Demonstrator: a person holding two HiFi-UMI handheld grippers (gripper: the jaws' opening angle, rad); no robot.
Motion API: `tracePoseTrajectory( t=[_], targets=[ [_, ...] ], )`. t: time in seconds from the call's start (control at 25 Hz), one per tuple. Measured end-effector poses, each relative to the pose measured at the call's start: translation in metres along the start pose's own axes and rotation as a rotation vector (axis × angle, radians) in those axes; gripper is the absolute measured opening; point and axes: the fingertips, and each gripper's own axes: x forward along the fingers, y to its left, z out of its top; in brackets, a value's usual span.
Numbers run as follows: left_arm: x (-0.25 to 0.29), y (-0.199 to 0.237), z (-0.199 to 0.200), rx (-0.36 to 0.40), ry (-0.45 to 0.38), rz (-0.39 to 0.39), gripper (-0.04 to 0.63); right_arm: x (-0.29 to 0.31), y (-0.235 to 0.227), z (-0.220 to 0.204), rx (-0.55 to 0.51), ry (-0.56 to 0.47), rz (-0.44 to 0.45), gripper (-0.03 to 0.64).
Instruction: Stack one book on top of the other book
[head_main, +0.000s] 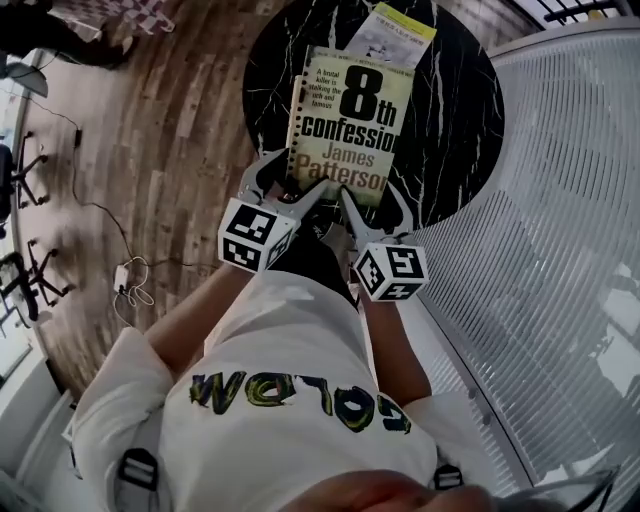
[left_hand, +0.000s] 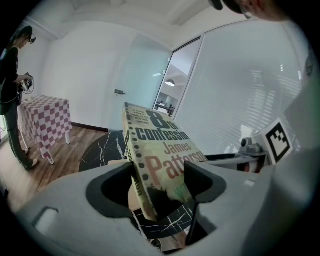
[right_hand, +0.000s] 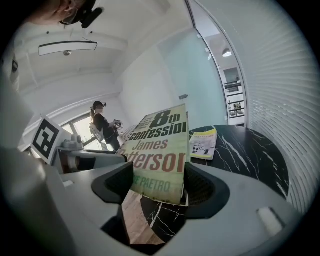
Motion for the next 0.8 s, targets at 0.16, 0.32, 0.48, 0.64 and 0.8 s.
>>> tracePoseTrajectory(
  t=[0.16, 0.32, 0.48, 0.64, 0.8],
  targets=[
    [-0.005, -0.009, 0.004, -0.011, 0.002, 0.000, 0.327, -0.010, 0.000, 0.005, 0.004, 0.015, 0.002, 0.322],
    [-0.007, -0.009, 0.008, -0.020, 0.002, -0.004, 0.327, -0.011, 0.002, 0.009, 0.002, 0.028, 0.001, 0.322],
    [-0.016, -0.014, 0.015, -0.036, 0.014, -0.026, 0.327, -0.020, 0.010, 0.016, 0.020, 0.053, -0.012, 0.321],
    [-0.031, -0.019, 0.029, -0.041, 0.017, -0.047, 0.327, -0.032, 0.023, 0.031, 0.022, 0.069, -0.037, 0.321],
    [-0.020, -0.012, 0.021, -0.041, 0.024, -0.054, 0.327, -0.022, 0.016, 0.022, 0.035, 0.078, -0.048, 0.321]
  ],
)
